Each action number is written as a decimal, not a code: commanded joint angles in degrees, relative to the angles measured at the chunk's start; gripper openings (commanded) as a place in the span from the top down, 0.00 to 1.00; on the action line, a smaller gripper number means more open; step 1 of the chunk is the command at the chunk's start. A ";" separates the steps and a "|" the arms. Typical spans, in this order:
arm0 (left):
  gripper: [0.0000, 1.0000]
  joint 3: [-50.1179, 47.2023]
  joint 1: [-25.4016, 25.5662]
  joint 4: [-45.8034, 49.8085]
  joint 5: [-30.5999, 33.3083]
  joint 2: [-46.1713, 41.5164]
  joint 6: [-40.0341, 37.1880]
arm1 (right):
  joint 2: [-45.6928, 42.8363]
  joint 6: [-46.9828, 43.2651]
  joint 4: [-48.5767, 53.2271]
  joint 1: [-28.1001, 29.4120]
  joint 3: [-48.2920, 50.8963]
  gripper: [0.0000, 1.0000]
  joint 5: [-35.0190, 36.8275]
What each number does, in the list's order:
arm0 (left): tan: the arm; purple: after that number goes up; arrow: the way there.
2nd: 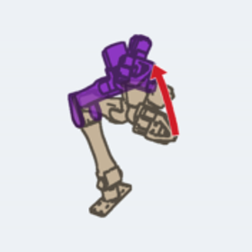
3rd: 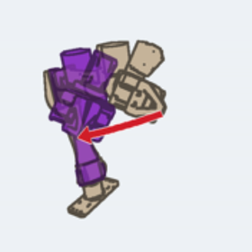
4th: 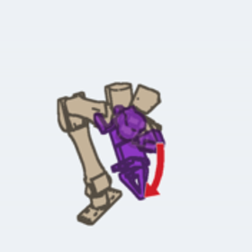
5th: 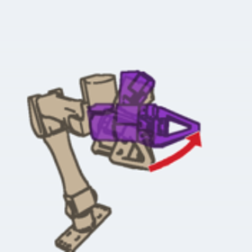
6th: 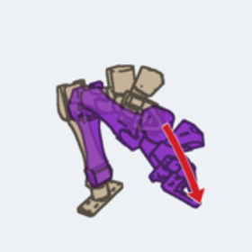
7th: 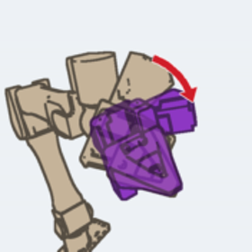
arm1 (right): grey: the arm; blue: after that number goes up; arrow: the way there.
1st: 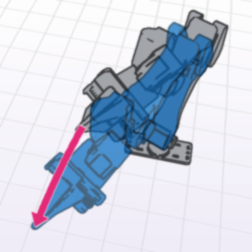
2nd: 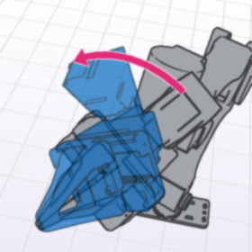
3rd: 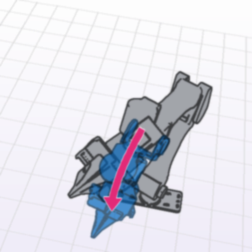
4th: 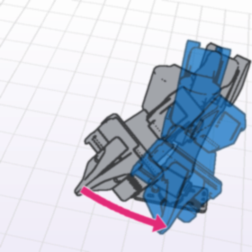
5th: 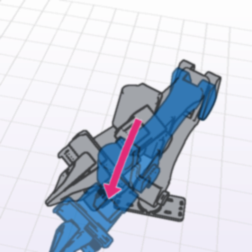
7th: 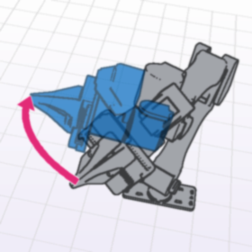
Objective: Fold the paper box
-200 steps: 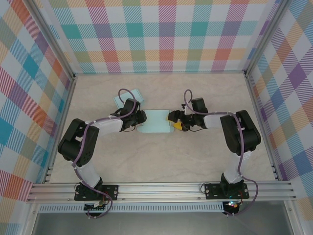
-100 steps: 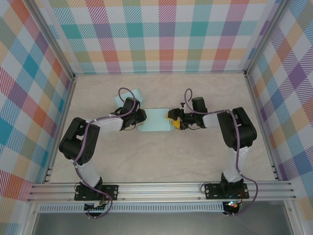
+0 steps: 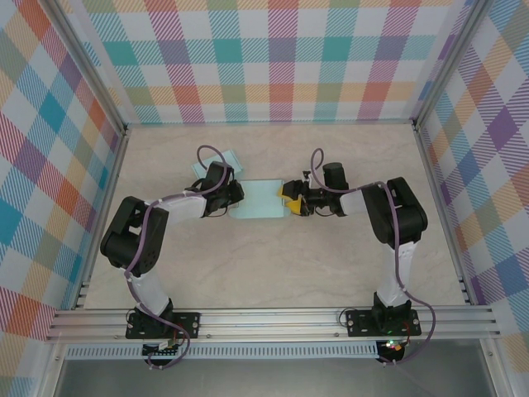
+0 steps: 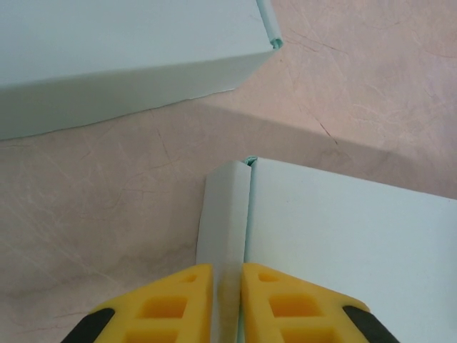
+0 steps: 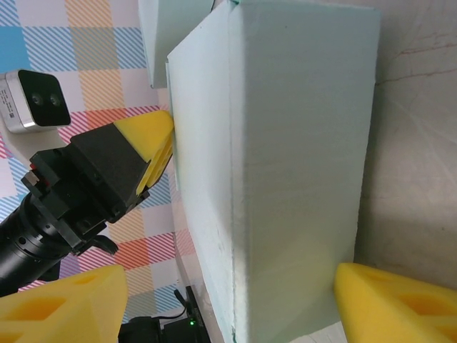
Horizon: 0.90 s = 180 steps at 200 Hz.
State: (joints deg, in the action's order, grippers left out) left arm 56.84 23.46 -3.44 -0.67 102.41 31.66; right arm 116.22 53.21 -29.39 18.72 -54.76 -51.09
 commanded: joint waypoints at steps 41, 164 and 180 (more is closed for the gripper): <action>0.88 -1.55 -2.41 5.94 -0.78 2.27 -2.12 | -0.38 -4.38 3.94 0.53 -0.78 0.23 2.29; 0.88 -0.61 -2.72 6.36 -3.24 2.27 -3.98 | 1.40 -4.46 4.92 1.58 -8.42 0.29 -0.60; 0.88 -0.66 -2.72 6.35 -3.51 2.27 -4.11 | 2.43 -3.84 4.66 1.74 -9.56 0.31 -1.01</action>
State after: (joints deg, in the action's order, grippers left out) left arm 56.93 21.47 -3.18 -2.83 102.43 28.84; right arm 116.46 50.13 -25.15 19.88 -62.22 -50.30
